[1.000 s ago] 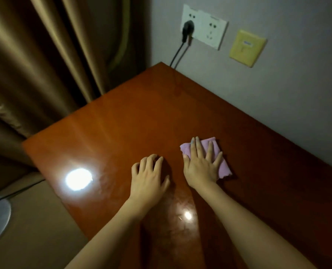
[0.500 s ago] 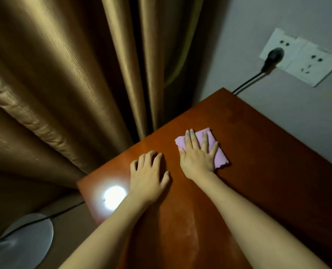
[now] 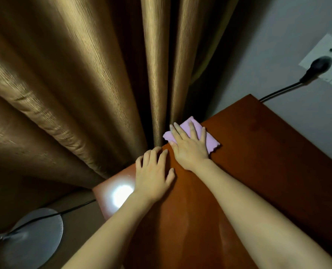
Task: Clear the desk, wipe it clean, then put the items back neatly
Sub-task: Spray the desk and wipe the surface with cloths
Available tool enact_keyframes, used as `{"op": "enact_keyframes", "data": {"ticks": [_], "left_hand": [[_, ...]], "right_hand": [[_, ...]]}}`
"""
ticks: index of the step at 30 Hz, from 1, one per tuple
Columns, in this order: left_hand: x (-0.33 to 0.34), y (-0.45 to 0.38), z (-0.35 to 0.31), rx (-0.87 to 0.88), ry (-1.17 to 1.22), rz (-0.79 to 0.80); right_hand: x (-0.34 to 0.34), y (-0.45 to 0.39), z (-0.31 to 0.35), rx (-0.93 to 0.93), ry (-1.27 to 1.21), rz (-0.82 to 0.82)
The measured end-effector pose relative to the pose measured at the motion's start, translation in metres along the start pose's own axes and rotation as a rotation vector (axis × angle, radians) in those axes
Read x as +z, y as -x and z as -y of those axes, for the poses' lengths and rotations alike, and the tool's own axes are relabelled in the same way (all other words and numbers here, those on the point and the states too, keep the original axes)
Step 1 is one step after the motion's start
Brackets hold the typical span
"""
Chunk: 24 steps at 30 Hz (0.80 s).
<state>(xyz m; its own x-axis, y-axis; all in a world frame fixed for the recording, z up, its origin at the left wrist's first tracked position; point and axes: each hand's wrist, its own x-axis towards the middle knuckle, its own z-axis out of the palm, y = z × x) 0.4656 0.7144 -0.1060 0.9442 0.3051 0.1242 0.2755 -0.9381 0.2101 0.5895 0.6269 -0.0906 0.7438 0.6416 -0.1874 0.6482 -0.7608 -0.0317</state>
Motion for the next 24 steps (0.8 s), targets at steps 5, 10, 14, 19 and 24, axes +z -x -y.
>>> {"op": "enact_keyframes", "data": {"ticks": [5, 10, 14, 19, 24], "left_hand": [[-0.004, 0.018, -0.001, -0.025, 0.000, 0.018], [-0.006, 0.043, -0.010, -0.051, 0.003, 0.027], [-0.006, 0.066, -0.031, -0.071, 0.014, 0.061], [-0.005, 0.108, -0.067, -0.059, 0.024, 0.100], [-0.003, 0.159, -0.118, -0.058, 0.013, 0.154]], "right_hand": [[0.004, 0.018, 0.004, -0.031, 0.004, -0.007], [0.010, 0.054, 0.004, 0.015, -0.030, 0.003], [0.017, 0.094, -0.005, 0.069, -0.044, 0.015], [0.028, 0.156, -0.027, 0.143, -0.060, 0.004], [0.044, 0.237, -0.062, 0.201, -0.050, 0.001]]}}
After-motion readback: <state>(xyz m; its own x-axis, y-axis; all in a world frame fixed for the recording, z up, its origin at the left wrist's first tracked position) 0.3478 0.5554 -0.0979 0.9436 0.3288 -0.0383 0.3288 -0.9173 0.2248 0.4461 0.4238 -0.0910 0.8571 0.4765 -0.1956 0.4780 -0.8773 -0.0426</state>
